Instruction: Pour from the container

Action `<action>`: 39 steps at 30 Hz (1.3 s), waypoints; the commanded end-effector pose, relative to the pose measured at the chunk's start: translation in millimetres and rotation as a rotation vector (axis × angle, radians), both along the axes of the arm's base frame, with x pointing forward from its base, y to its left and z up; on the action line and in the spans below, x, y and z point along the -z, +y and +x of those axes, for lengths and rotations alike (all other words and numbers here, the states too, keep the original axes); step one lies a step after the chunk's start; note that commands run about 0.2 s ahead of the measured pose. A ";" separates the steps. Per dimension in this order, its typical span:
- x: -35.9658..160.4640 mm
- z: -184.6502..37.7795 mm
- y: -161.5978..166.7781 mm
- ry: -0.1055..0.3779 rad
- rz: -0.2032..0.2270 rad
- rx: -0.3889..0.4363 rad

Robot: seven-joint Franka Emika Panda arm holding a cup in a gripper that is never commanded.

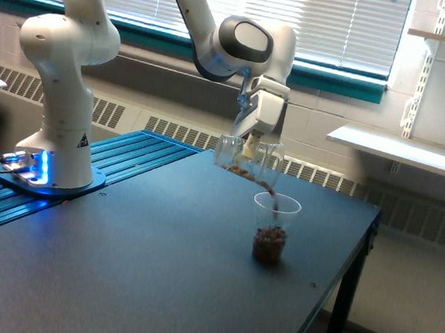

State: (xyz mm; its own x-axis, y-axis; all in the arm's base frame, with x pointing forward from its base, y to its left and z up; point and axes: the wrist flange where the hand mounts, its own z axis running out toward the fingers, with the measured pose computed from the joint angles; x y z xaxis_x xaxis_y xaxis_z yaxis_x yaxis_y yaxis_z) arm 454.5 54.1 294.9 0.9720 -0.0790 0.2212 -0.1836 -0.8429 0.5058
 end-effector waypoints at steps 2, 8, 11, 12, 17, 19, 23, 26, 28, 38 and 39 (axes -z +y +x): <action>-4.2 6.6 9.9 0.020 -0.021 -0.034; -5.7 12.1 15.0 0.041 -0.040 -0.046; -6.3 14.6 16.4 0.048 -0.048 -0.047; -6.4 15.4 16.7 0.051 -0.049 -0.048; -6.8 18.8 17.8 0.059 -0.055 -0.053; -7.1 20.0 17.7 0.061 -0.054 -0.054; -7.9 21.8 17.7 0.062 -0.055 -0.056; -8.0 22.8 16.7 0.063 -0.050 -0.057; -9.3 23.7 17.1 0.059 -0.049 -0.062; -14.9 24.9 12.6 0.024 0.000 -0.080; -15.0 24.4 11.6 0.023 0.008 -0.081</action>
State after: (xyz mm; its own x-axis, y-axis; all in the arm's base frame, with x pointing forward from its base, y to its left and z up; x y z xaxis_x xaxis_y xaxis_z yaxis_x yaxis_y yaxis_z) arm 478.2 71.0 304.1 0.9823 -0.0088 0.1873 -0.1081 -0.8428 0.5272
